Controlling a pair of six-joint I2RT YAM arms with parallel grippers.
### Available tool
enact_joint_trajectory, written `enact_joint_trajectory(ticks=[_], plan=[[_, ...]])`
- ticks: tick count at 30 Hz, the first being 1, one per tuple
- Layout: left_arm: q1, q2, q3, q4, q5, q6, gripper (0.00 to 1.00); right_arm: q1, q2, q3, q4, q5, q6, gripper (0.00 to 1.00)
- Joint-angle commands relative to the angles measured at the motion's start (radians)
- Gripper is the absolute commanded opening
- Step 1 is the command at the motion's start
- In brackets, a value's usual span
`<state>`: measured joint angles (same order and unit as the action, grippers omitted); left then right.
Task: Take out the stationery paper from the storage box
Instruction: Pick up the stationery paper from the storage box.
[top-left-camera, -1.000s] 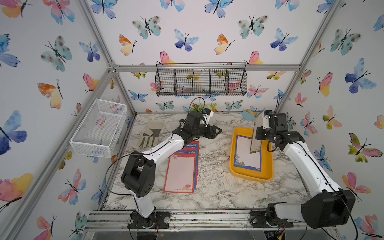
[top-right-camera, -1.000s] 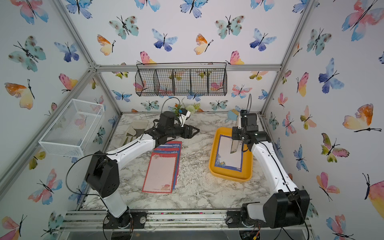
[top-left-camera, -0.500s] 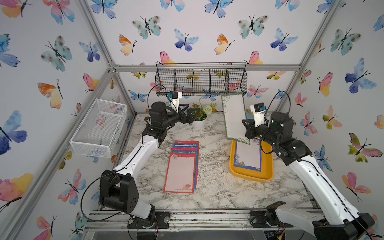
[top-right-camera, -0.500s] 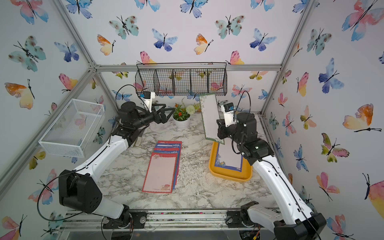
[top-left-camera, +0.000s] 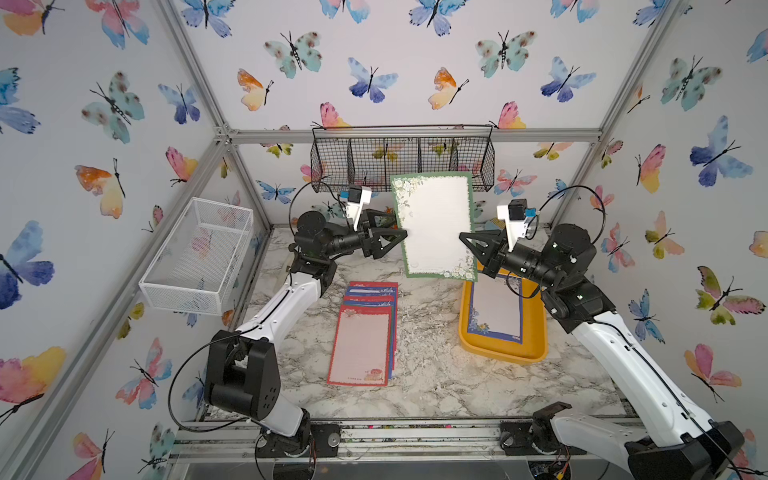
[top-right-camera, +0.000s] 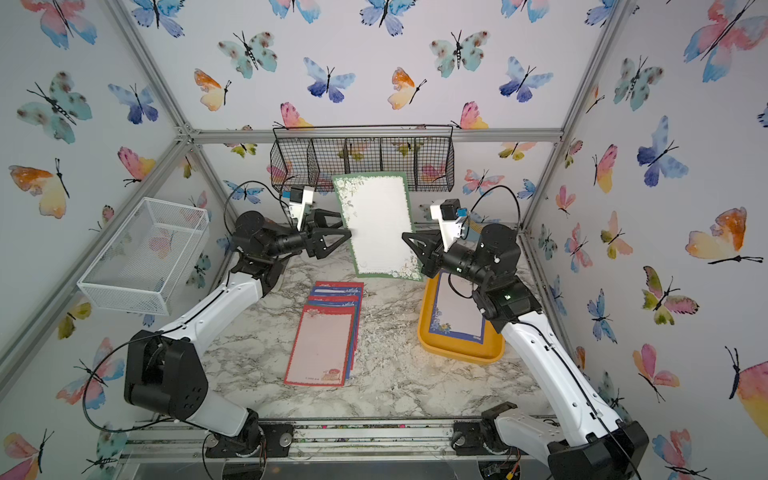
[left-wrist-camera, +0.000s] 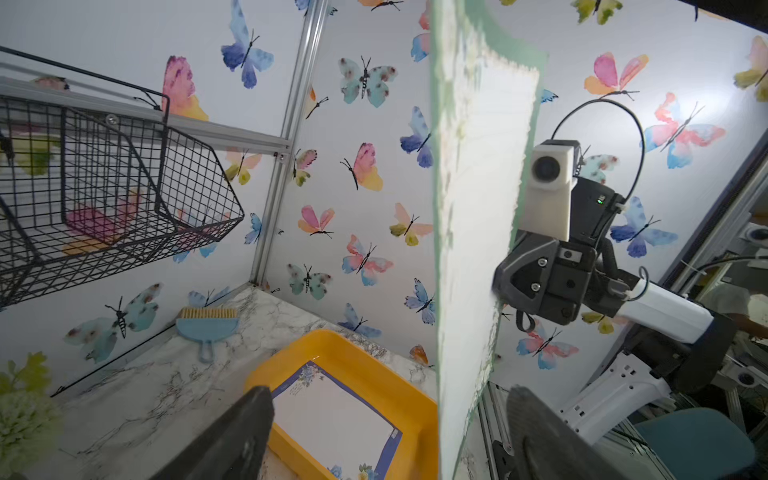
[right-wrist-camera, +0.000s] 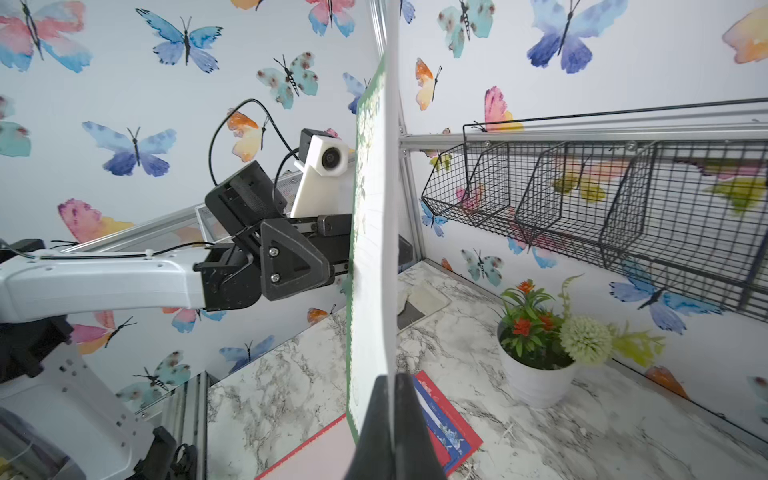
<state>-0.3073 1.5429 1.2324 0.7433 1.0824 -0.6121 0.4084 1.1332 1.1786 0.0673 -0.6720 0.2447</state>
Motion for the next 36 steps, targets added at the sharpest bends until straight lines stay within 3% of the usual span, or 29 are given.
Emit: enact_joint_trajectory(ticks=[1,8,13,19,24,30,36], plan=[[-0.025,0.017,0.02,0.066,0.095,-0.031,0.81,0.001,-0.004,-0.012,0.111,-0.084,0.073,0.02],[-0.032,0.016,0.013,0.16,0.118,-0.11,0.51,0.002,-0.026,-0.044,0.153,-0.099,0.115,0.02],[-0.056,0.011,0.016,0.196,0.148,-0.141,0.47,0.002,-0.037,-0.057,0.163,-0.107,0.129,0.02],[-0.076,-0.009,0.015,0.201,0.148,-0.146,0.49,0.002,-0.054,-0.069,0.182,-0.101,0.142,0.02],[-0.082,-0.011,0.0,0.319,0.138,-0.237,0.46,0.001,-0.074,-0.082,0.213,-0.091,0.167,0.02],[-0.089,-0.008,0.0,0.386,0.147,-0.307,0.33,0.001,-0.094,-0.108,0.273,-0.079,0.2,0.02],[-0.092,-0.02,-0.007,0.386,0.143,-0.3,0.1,0.001,-0.094,-0.109,0.281,-0.077,0.21,0.02]])
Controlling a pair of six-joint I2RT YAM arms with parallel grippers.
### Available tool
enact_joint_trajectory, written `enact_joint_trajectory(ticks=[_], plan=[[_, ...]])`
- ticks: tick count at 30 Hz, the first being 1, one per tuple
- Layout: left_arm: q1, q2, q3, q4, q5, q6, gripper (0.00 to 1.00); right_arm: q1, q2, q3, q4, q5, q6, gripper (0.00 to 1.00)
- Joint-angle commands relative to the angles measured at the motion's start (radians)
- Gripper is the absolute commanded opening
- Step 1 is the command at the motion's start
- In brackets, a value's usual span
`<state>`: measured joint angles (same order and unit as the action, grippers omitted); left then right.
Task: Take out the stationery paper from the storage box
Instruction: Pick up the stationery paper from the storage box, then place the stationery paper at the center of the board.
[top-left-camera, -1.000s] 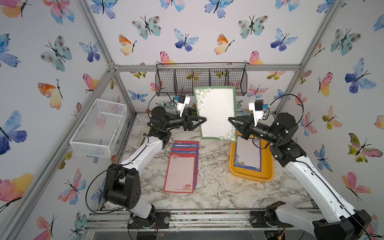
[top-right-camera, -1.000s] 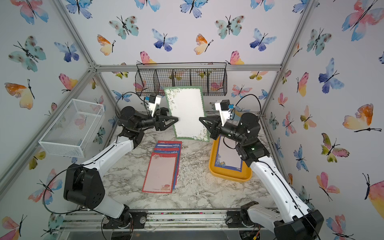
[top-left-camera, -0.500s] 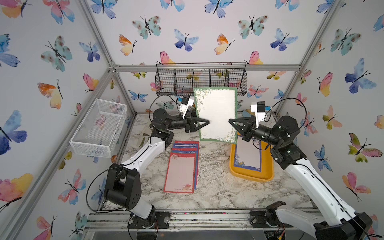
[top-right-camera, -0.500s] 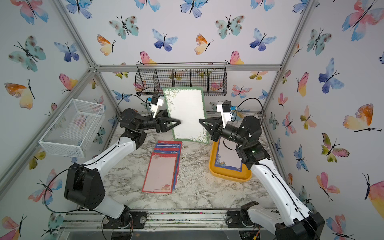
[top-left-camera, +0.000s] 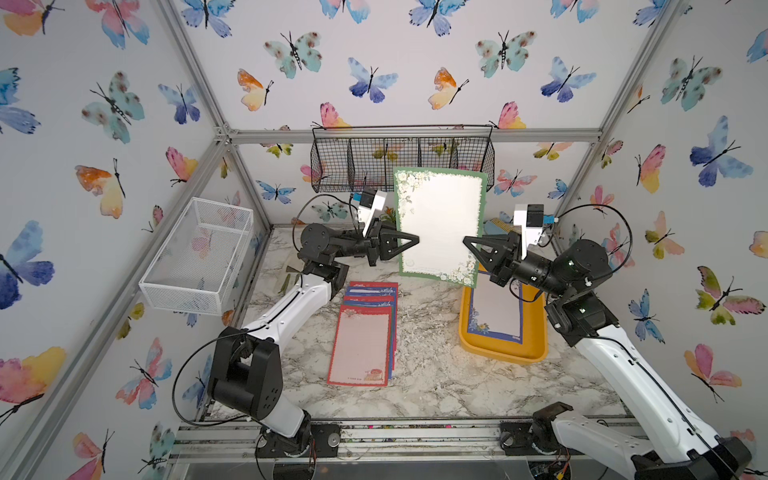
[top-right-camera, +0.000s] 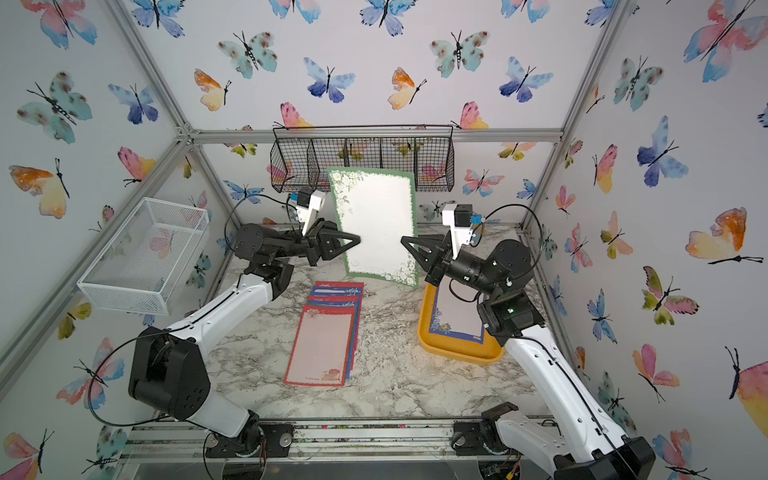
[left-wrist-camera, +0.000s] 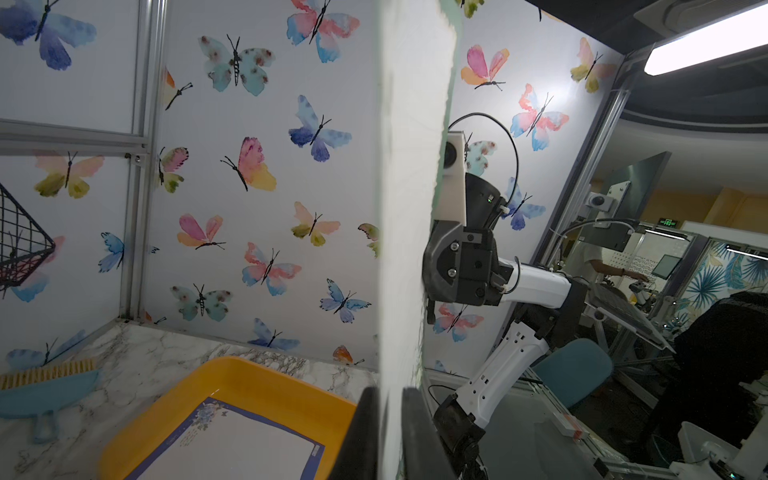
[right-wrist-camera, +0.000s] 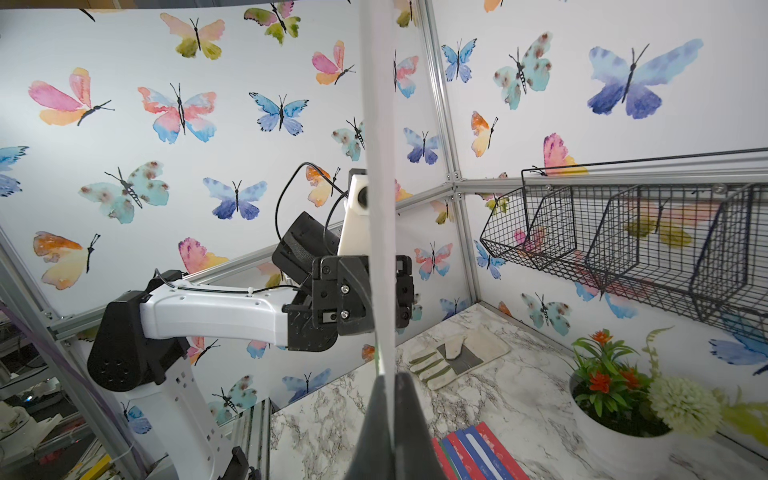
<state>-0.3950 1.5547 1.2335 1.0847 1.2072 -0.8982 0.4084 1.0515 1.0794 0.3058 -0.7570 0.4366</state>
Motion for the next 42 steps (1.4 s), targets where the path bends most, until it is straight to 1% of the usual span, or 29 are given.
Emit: enact_joint_trajectory(ticks=[1,5,9,11,12,13,16,20,23,24,27,30,31,32,34,37,39,42], plan=[[-0.004,-0.035,-0.008,0.046,0.017,-0.014,0.1,0.001,-0.014,-0.013,0.044,0.013,0.019,0.02],[-0.005,-0.041,-0.009,0.047,0.016,-0.011,0.07,0.002,-0.026,-0.027,0.052,0.03,0.023,0.02],[-0.005,-0.048,-0.015,0.05,0.011,-0.004,0.0,0.001,-0.034,-0.036,0.052,0.036,0.023,0.02],[-0.005,-0.049,-0.017,0.051,0.011,-0.005,0.0,0.001,-0.039,-0.04,0.043,0.046,0.021,0.04],[-0.005,-0.05,-0.017,0.05,0.008,-0.005,0.0,0.001,-0.043,-0.043,0.04,0.052,0.019,0.08],[-0.005,-0.049,-0.017,0.05,0.008,-0.005,0.0,0.001,-0.045,-0.046,0.035,0.061,0.017,0.15],[-0.004,-0.044,-0.018,0.049,0.0,-0.009,0.0,0.001,-0.057,-0.053,0.023,0.086,0.009,0.25],[-0.003,-0.034,-0.022,0.044,-0.024,-0.022,0.0,0.001,-0.073,-0.053,-0.01,0.123,0.001,0.44],[-0.002,-0.037,-0.025,0.008,-0.023,0.017,0.0,0.001,-0.089,-0.044,-0.046,0.168,-0.01,0.57],[-0.003,-0.04,-0.02,-0.06,-0.019,0.062,0.0,0.001,-0.094,-0.037,-0.067,0.19,-0.016,0.6],[-0.003,-0.064,0.022,-0.416,-0.013,0.294,0.0,0.001,-0.114,-0.01,-0.139,0.241,-0.051,0.63],[-0.002,-0.098,0.059,-0.768,-0.059,0.531,0.0,0.001,-0.134,0.013,-0.21,0.292,-0.084,0.63],[-0.001,-0.113,0.067,-0.863,-0.086,0.59,0.0,0.001,-0.139,0.017,-0.232,0.305,-0.093,0.63],[0.0,-0.128,0.068,-0.92,-0.102,0.631,0.0,0.001,-0.143,0.02,-0.249,0.311,-0.101,0.63],[0.006,-0.149,0.08,-1.06,-0.123,0.698,0.0,0.001,-0.147,0.024,-0.279,0.315,-0.111,0.63],[0.034,-0.156,0.102,-1.251,-0.129,0.749,0.0,0.001,-0.14,0.026,-0.307,0.3,-0.12,0.63],[0.059,-0.163,0.091,-1.345,-0.129,0.762,0.0,0.002,-0.132,0.026,-0.319,0.282,-0.122,0.63],[0.093,-0.185,0.04,-1.466,-0.15,0.774,0.0,0.001,-0.125,0.016,-0.324,0.262,-0.121,0.63]])
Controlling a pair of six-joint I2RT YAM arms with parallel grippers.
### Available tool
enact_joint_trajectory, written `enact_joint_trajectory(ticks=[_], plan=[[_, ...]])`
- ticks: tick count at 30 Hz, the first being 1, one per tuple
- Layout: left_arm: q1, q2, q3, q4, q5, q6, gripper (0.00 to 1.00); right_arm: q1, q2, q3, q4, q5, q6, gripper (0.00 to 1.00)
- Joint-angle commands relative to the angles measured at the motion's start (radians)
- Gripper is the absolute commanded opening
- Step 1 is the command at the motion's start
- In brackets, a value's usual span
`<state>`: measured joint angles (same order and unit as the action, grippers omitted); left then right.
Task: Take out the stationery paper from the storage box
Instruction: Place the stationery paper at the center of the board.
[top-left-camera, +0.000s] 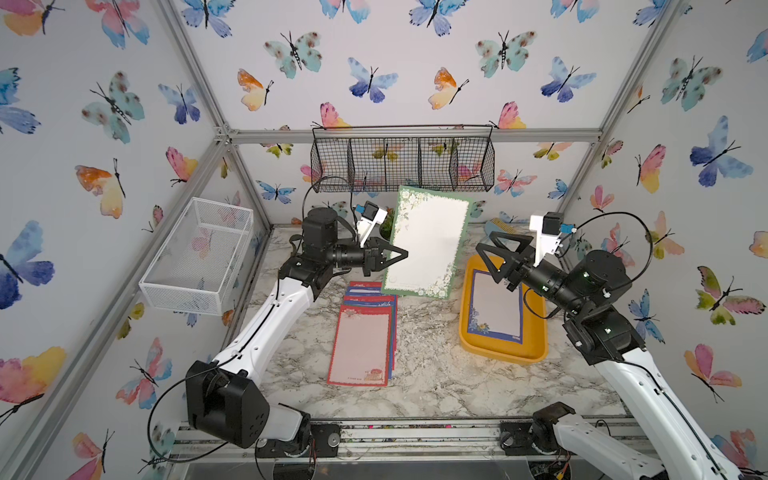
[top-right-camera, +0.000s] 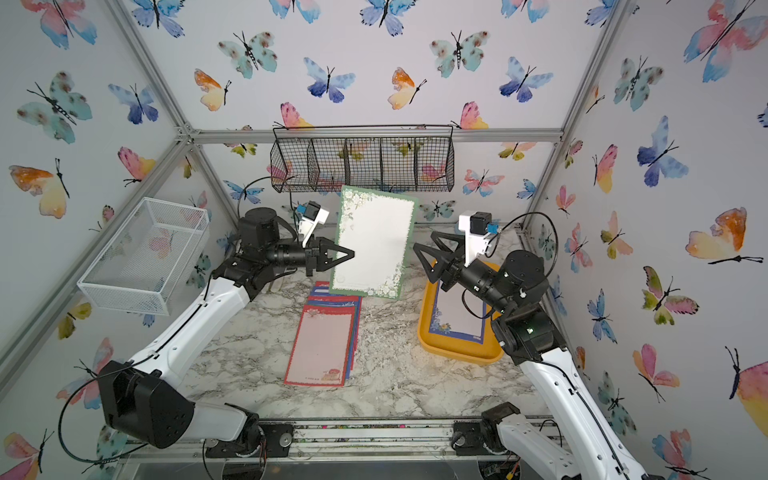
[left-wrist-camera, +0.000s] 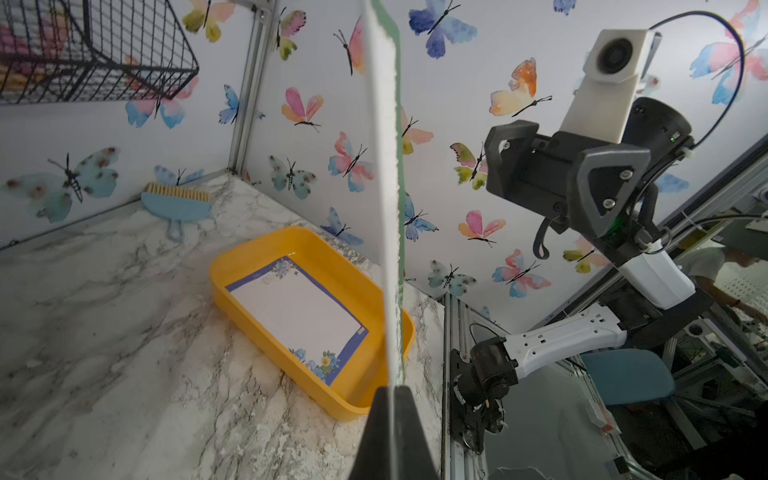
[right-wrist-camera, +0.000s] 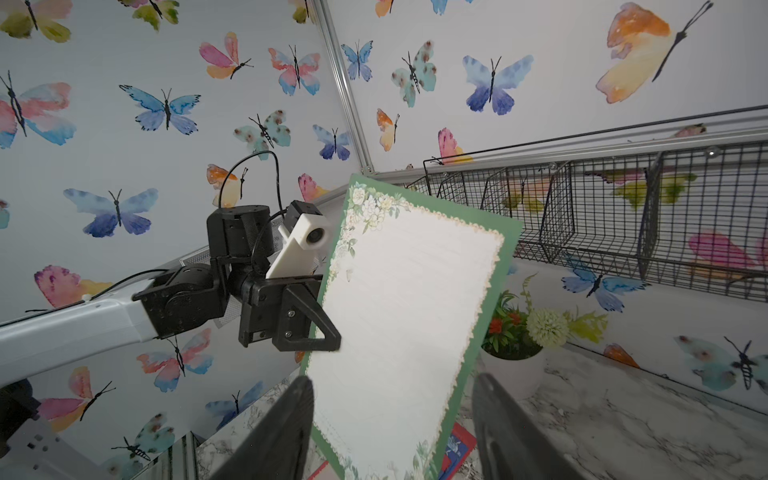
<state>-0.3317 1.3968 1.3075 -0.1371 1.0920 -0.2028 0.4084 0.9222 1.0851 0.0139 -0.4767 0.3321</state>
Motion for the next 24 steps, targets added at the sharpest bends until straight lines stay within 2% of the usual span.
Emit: enact_joint_trajectory(ticks=[1,6,11,15,20,24], plan=[[0.04,-0.035,-0.053,-0.278,-0.044,0.081,0.0,0.002,0.004,0.006,-0.032,-0.022,-0.017,0.63],[0.07,-0.061,-0.131,-0.413,-0.093,0.071,0.0,0.001,-0.002,-0.021,-0.032,-0.034,-0.021,0.63],[0.082,-0.076,-0.193,-0.475,-0.175,0.061,0.0,0.001,-0.008,-0.041,-0.043,-0.048,-0.028,0.63],[0.085,-0.039,-0.202,-0.601,-0.265,0.095,0.0,0.001,-0.02,-0.063,-0.052,-0.037,-0.028,0.63],[0.088,-0.011,-0.255,-0.66,-0.319,0.089,0.0,0.001,-0.038,-0.073,-0.084,-0.005,-0.036,0.64],[0.109,-0.004,-0.283,-0.699,-0.421,0.089,0.0,0.001,-0.052,-0.078,-0.102,0.016,-0.046,0.64]])
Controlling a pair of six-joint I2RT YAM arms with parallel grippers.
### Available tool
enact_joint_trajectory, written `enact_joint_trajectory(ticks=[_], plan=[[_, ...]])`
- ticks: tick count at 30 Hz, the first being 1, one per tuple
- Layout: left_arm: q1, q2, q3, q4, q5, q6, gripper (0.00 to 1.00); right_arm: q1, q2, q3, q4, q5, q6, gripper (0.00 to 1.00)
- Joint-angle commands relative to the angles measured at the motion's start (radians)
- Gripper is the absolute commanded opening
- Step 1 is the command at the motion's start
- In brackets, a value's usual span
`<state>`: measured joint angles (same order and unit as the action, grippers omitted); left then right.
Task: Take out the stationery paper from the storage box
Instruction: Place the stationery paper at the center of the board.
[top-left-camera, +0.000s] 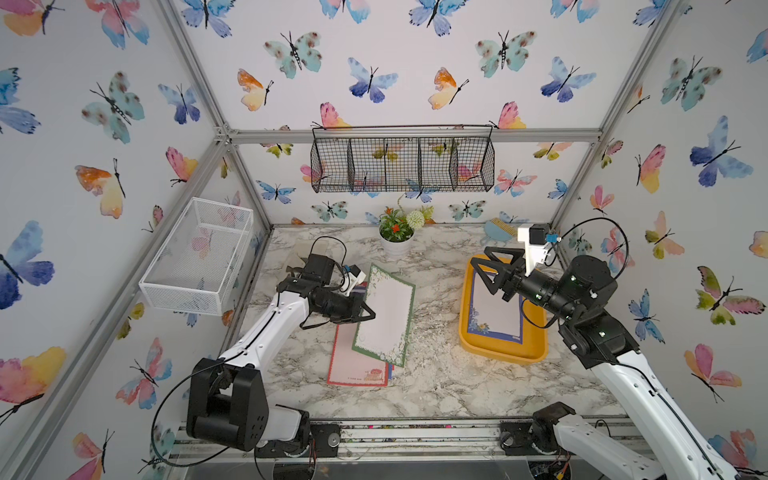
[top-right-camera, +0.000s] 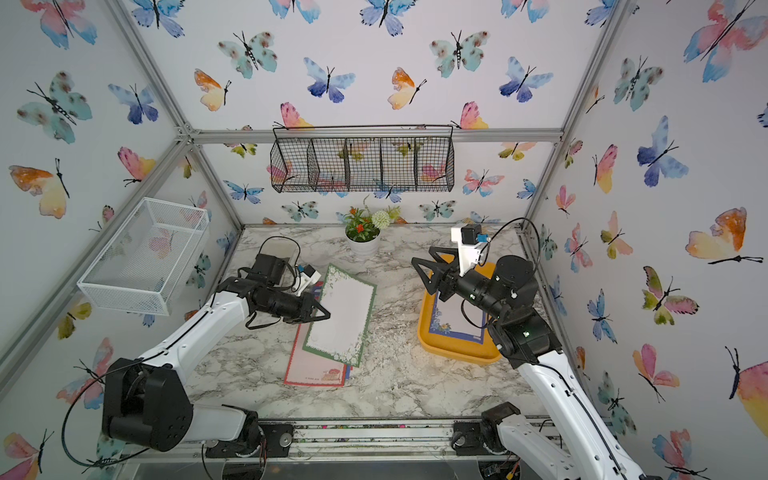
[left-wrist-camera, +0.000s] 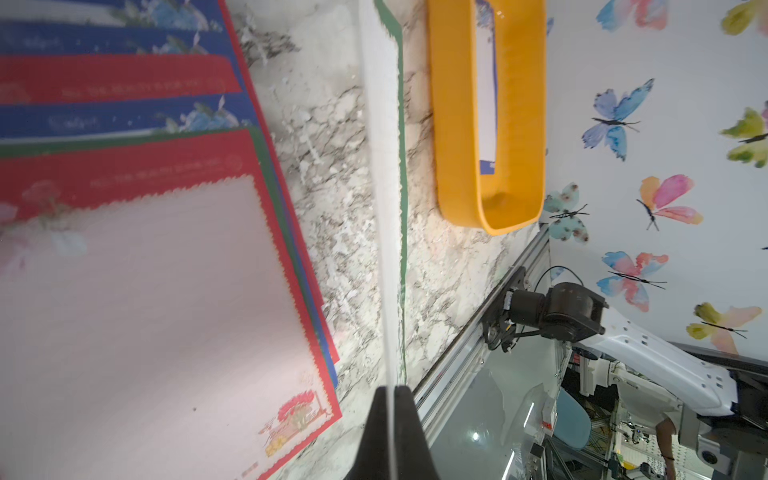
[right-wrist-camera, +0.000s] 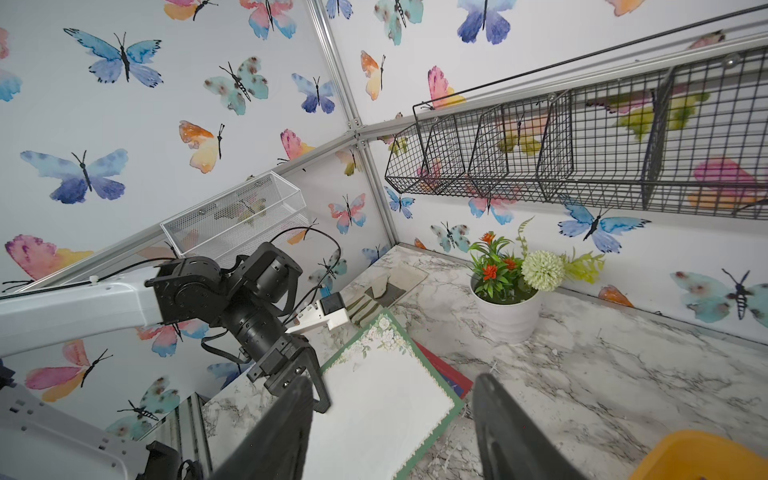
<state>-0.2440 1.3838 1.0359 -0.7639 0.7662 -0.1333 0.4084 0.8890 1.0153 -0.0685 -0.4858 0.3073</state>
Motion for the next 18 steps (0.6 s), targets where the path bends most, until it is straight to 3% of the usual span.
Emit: enact_joint_trajectory(ticks=[1,9,18], plan=[[0.033,0.011,-0.018,-0.079,-0.108,0.019,0.0,0.002,-0.021,-0.005,-0.031,0.039,-0.022,0.64],[0.1,0.029,-0.075,-0.064,-0.173,0.014,0.0,0.001,-0.022,-0.007,-0.107,0.129,-0.055,0.65],[0.129,0.12,-0.087,-0.041,-0.198,0.002,0.01,0.001,-0.013,-0.027,-0.135,0.121,-0.047,0.65]])
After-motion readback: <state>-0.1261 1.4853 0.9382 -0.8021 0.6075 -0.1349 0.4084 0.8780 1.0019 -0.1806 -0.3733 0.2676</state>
